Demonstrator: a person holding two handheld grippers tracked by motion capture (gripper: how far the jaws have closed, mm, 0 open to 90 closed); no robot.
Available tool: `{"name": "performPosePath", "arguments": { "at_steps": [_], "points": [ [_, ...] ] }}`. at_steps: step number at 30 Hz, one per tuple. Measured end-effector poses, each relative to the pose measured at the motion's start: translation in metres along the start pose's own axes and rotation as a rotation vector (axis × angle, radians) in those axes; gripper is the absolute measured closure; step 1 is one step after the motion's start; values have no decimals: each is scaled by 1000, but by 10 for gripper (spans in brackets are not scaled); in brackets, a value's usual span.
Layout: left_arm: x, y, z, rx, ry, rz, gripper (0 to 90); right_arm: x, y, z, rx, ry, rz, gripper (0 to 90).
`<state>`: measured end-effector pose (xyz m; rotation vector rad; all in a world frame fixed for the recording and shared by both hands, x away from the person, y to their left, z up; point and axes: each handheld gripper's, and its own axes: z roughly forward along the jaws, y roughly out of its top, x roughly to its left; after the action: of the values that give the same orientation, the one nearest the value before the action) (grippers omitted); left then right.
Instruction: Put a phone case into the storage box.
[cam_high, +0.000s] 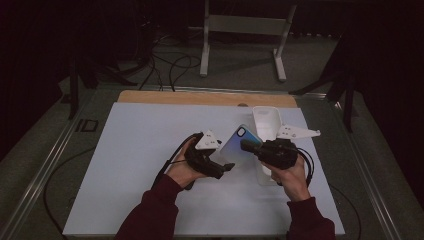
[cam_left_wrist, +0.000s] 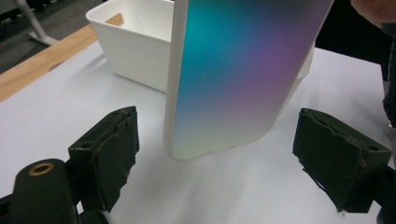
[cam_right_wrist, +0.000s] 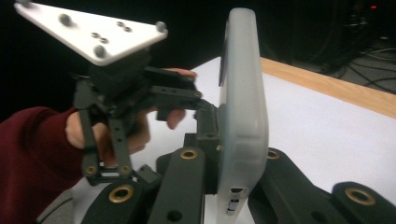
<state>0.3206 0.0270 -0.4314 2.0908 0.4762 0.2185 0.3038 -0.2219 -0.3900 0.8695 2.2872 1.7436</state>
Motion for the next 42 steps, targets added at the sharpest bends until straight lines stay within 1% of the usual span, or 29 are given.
{"name": "performPosePath", "arguments": {
  "at_steps": [4, 7, 8, 9, 10, 13, 16, 17, 19, 22, 24, 26, 29, 35, 38, 42],
  "points": [
    [-2, 0, 2, -3, -29, 10, 149, 3, 0, 1, 11, 28, -20, 864],
    [-3, -1, 4, -1, -46, 12, 155, 3, 0, 1, 5, 52, -21, 864],
    [-3, -1, 4, -1, -46, 12, 164, 3, 0, 1, 5, 52, -21, 864],
    [-3, -1, 4, 1, -63, 16, 164, 4, 0, 1, 4, 59, -21, 864],
    [-4, -1, 5, 1, -71, 16, 186, 4, 0, 2, 4, 72, -29, 864],
    [-4, -1, 5, -4, -87, 19, 219, 5, 0, 2, 0, 99, -26, 864],
    [-4, -1, 5, -14, -109, 18, 273, 5, 0, 2, -3, 106, -31, 864],
    [-4, -1, 4, -16, -116, 19, 298, 5, 0, 2, -7, 116, -30, 864],
    [-5, -1, 4, -11, -116, 20, 326, 5, 1, 1, -4, 112, -38, 864],
    [-4, -2, 2, -24, -123, 26, 384, 5, 1, -1, -2, 105, -47, 861],
    [-5, -2, 0, -32, -121, 26, 409, 3, 1, -2, -9, 111, -40, 859],
    [-5, -1, 0, -30, -122, 34, 438, 2, 1, -4, -8, 105, -42, 856],
    [-6, -2, 0, -22, -130, 45, 480, 2, 1, -5, 0, 99, -61, 850],
    [-7, -4, 1, -16, -148, 55, 590, -1, 1, -6, 8, 94, -68, 780],
    [-7, -4, 1, -16, -144, 64, 654, -2, 1, -6, 9, 79, -71, 702],
    [-8, -4, 3, -17, -147, 68, 735, -2, 1, -6, 7, 54, -70, 578]
  ]
}}
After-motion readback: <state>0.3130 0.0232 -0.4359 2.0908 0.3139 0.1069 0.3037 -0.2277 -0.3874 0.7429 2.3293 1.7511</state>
